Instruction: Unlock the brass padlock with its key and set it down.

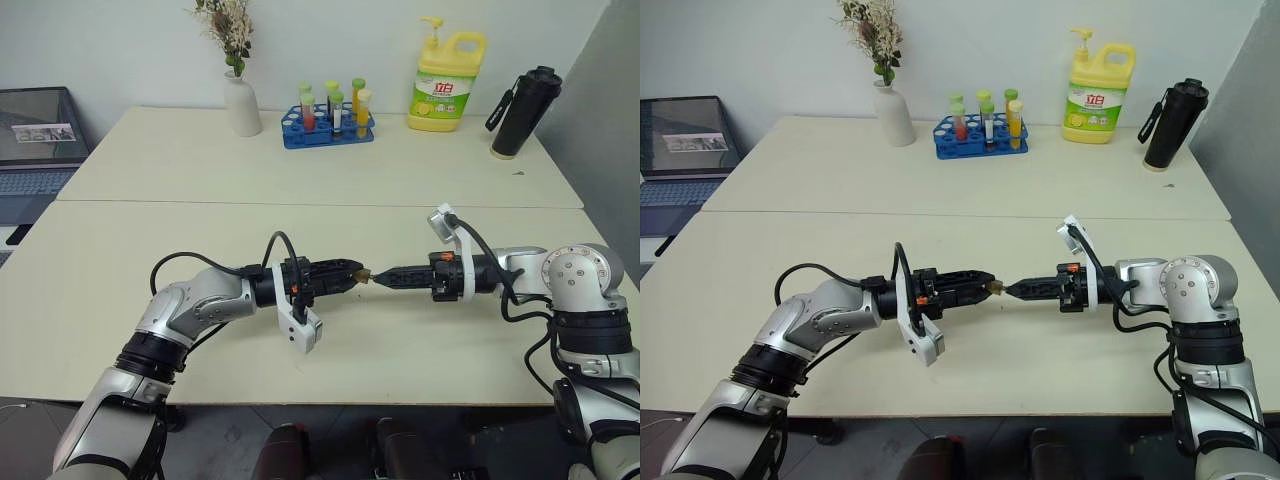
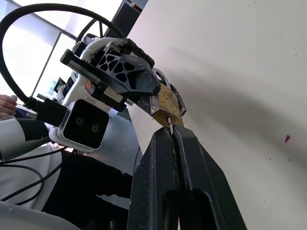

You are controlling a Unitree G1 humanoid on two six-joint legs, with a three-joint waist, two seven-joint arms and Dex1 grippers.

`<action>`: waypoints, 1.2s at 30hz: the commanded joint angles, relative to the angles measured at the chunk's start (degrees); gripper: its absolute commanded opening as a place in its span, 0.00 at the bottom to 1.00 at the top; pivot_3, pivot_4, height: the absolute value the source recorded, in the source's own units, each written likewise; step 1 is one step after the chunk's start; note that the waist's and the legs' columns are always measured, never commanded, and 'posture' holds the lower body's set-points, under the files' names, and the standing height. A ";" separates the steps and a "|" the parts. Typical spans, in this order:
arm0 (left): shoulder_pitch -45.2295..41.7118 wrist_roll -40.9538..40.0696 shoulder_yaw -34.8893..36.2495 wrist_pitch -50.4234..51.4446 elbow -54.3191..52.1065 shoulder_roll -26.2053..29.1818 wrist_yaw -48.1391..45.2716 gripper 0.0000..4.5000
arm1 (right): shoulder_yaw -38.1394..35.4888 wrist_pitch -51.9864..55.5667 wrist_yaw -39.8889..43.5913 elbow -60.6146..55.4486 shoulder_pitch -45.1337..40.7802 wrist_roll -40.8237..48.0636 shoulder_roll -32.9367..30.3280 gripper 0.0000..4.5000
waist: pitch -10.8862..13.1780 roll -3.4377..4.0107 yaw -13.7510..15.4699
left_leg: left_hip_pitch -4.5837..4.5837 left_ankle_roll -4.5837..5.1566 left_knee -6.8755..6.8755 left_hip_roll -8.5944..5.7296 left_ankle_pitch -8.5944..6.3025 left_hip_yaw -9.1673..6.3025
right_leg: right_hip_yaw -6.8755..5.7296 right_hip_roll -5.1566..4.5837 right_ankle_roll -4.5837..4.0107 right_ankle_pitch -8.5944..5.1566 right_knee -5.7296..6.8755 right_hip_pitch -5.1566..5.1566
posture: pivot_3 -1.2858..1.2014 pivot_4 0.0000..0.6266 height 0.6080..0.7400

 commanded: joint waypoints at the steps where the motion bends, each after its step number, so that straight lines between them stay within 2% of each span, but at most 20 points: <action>1: -0.01 -0.68 -0.19 0.45 -1.21 0.42 0.48 0.21 | 1.30 -6.24 3.61 -5.42 0.97 -1.54 -1.69 0.00 | 0.00 0.00 0.00 | 0.00 0.00 0.00 0.00 0.00 0.00 | -0.01 0.00 0.00 0.00 0.00 0.00 | 0.52 0.24 1.00; 4: 0.26 -1.44 -0.37 0.91 -1.14 0.45 0.26 0.21 | 2.88 -13.56 5.22 -8.67 3.41 -5.39 -2.71 0.14 | 0.00 0.00 -0.02 | -0.02 0.00 -0.01 -0.01 0.00 -0.02 | -0.03 0.01 0.01 -0.01 -0.03 0.00 | 0.52 0.24 1.00; 7: 0.79 -2.76 -0.25 2.15 -1.16 0.41 -0.02 0.21 | 5.69 -23.04 10.89 -12.90 7.20 -10.58 -6.82 0.37 | 0.00 0.00 0.05 | -0.02 0.00 -0.01 -0.01 0.00 -0.02 | -0.04 0.01 0.01 -0.01 -0.03 -0.01 | 0.52 0.24 1.00; 9: 1.09 -3.33 -0.15 2.62 -1.41 0.50 -0.05 0.21 | 6.01 -28.88 11.86 -13.50 9.34 -14.09 -8.30 0.53 | 0.00 0.00 0.08 | -0.04 0.00 -0.01 -0.03 0.00 -0.06 | -0.09 0.01 0.02 -0.01 -0.04 -0.01 | 0.52 0.24 1.00; 12: 1.30 -3.77 -0.25 2.87 -2.08 0.64 -0.14 0.21 | 4.92 -31.21 12.00 -14.31 11.03 -14.00 -7.91 0.76 | 0.00 0.00 -0.01 | -0.03 0.00 0.00 -0.02 0.00 -0.03 | -0.06 0.01 0.02 -0.01 -0.04 -0.01 | 0.52 0.24 1.00; 23: 1.47 -4.48 -0.76 3.38 -2.88 -0.04 -0.80 0.21 | 5.84 -31.13 6.20 -13.71 10.38 -13.86 -0.53 0.77 | 0.00 0.00 -0.09 | 0.00 0.00 0.01 0.00 0.00 -0.01 | -0.02 0.12 0.01 0.00 0.00 0.00 | 0.52 0.24 1.00; 30: 1.29 -4.54 -0.91 3.47 -2.63 -0.04 -0.72 0.21 | 7.29 -31.05 6.53 -9.91 7.68 -14.50 2.16 0.77 | 0.00 0.00 -0.10 | 0.01 0.00 0.00 0.01 0.00 -0.02 | -0.02 0.12 0.00 0.00 0.00 -0.01 | 0.52 0.24 1.00; 33: 1.36 -4.55 -0.82 3.61 -2.65 -0.02 -0.63 0.21 | 8.05 -30.84 7.36 -9.63 7.46 -14.91 2.05 0.64 | 0.00 0.00 -0.10 | 0.01 0.00 0.00 0.01 0.00 -0.03 | -0.02 0.12 0.00 0.00 0.00 -0.01 | 0.52 0.24 1.00; 36: 1.40 -4.50 -0.79 3.71 -2.67 0.01 -0.62 0.21 | 8.59 -30.81 7.81 -9.47 7.38 -15.16 1.78 0.40 | 0.00 0.00 -0.10 | 0.00 0.00 0.00 0.01 0.00 -0.03 | -0.02 0.10 0.00 0.00 0.00 -0.01 | 0.52 0.24 1.00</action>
